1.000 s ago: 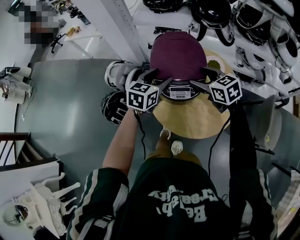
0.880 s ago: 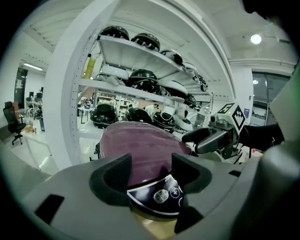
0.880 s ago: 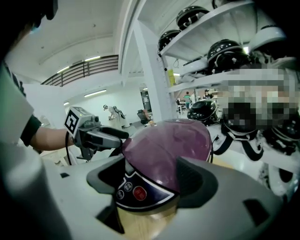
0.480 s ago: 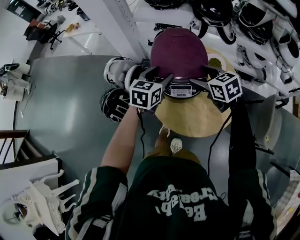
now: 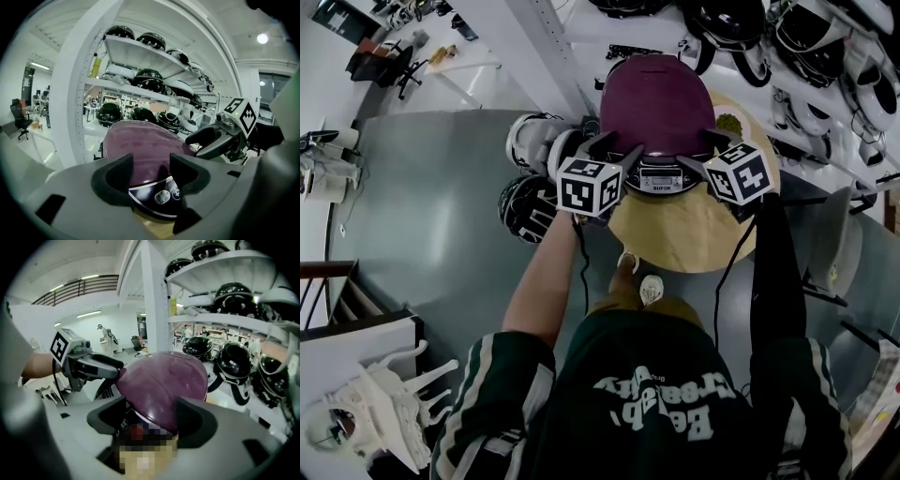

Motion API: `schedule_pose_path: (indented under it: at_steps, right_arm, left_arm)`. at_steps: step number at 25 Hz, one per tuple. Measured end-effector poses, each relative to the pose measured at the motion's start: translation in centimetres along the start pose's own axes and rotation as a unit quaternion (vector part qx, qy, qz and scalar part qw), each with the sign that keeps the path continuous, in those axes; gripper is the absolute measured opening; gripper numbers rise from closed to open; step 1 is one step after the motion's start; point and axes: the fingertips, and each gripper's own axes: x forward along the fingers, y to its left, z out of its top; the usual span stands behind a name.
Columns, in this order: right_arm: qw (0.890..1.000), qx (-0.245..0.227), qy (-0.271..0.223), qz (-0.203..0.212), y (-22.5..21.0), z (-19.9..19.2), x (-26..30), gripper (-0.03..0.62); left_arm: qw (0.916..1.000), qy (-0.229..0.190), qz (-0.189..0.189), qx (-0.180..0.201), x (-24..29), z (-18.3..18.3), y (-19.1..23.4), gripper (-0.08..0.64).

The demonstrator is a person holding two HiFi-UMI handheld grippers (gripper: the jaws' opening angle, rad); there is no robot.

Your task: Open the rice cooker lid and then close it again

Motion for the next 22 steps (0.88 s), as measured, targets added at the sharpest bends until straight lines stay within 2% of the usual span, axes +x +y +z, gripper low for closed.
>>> schedule_pose_path:
  at_steps: [3, 8, 13, 17, 22]
  right_arm:
    - [0.999, 0.004, -0.045, -0.015, 0.1, 0.0, -0.2, 0.328]
    - [0.994, 0.046, -0.099, -0.026, 0.4, 0.1, -1.8, 0.333]
    - [0.985, 0.071, -0.153, -0.044, 1.2, 0.6, -4.9, 0.333]
    - [0.976, 0.061, -0.196, -0.073, 2.6, 1.7, -7.9, 0.347]
    - [0.965, 0.052, -0.239, -0.094, 4.6, 2.2, -11.2, 0.344]
  left_arm:
    - [0.9998, -0.011, 0.014, 0.001, -0.4, -0.2, 0.5, 0.207]
    - [0.9998, -0.012, 0.007, 0.016, -1.1, 0.0, -0.6, 0.258]
    - [0.9974, -0.055, 0.028, 0.036, -4.0, 1.6, -1.7, 0.258]
    - [0.9936, -0.088, 0.052, 0.047, -7.5, 3.0, -2.7, 0.258]
    - [0.9900, -0.126, 0.047, 0.043, -10.9, 4.3, -5.6, 0.258]
